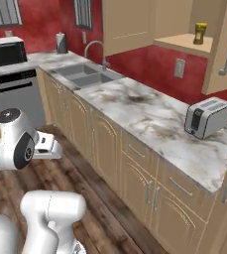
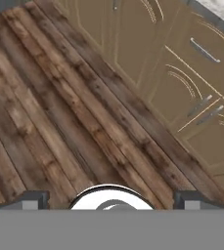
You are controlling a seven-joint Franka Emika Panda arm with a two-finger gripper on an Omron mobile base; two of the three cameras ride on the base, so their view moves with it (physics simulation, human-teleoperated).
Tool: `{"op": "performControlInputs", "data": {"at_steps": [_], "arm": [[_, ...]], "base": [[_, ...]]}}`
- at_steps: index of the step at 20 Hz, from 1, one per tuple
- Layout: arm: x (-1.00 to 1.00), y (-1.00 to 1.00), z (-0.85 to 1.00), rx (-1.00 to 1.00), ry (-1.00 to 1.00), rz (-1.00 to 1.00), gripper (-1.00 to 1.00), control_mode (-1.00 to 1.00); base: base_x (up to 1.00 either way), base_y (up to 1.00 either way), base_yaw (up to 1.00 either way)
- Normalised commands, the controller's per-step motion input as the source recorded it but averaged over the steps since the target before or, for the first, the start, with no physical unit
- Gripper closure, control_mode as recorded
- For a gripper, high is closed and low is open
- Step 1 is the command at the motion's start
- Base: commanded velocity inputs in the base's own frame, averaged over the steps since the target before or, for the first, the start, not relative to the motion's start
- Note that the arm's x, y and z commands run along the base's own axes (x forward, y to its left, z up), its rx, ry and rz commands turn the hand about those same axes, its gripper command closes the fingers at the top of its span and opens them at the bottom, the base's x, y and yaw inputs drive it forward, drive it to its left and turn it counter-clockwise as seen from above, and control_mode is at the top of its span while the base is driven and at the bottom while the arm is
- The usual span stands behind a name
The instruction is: Collect the turmeric, mayonnaise, and shaker from the cabinet and place them next to the stove.
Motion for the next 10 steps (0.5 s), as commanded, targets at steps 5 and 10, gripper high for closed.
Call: {"op": "performControlInputs", "data": {"at_steps": [5,10], "arm": [[0.00,0.00,0.00,0.00,0.00,0.00,-1.00,1.00],[0.00,0.00,0.00,0.00,0.00,0.00,-1.00,1.00]], "base": [[0.02,0.21,-0.57],[0.25,0.40,-0.49]]}}
